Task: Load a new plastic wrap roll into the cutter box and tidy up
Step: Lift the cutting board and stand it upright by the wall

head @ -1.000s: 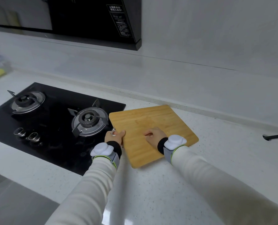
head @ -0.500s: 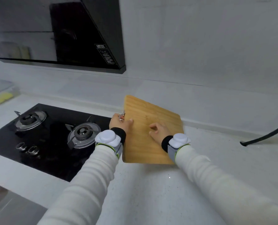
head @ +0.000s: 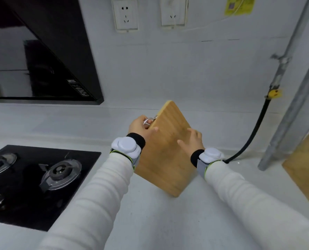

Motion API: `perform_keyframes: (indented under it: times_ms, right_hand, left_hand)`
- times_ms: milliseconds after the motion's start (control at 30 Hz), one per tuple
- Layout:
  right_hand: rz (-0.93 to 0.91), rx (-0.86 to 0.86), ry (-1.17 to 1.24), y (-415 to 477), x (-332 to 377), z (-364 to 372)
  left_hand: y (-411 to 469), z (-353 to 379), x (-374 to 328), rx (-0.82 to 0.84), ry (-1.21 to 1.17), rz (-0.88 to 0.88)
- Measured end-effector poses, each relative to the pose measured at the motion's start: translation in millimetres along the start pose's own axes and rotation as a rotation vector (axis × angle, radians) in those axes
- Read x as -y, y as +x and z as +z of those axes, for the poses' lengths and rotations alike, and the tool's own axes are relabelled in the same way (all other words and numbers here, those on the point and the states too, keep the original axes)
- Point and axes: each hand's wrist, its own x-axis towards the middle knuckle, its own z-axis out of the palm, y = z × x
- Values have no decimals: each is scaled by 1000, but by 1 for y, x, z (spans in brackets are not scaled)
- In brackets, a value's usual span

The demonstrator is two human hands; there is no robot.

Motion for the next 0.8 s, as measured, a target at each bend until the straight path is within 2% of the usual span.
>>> perform_keyframes:
  times_ms: [133, 333, 500, 600, 800]
  right_hand:
    - [-36, -155, 92, 5, -14, -42]
    - [-33, -129, 211, 5, -34, -83]
    - [-6, -147, 162, -2, -56, -103]
    - [21, -133, 234, -4, -67, -106]
    - [88, -127, 232, -6, -80, -105]
  left_hand:
    - [-1, 24, -19, 43, -30, 58]
    - [-6, 64, -46, 97, 117, 180]
    - [-7, 86, -65, 192, 191, 291]
    - [-3, 92, -66, 177, 195, 271]
    - [4, 96, -60, 139, 288, 226]
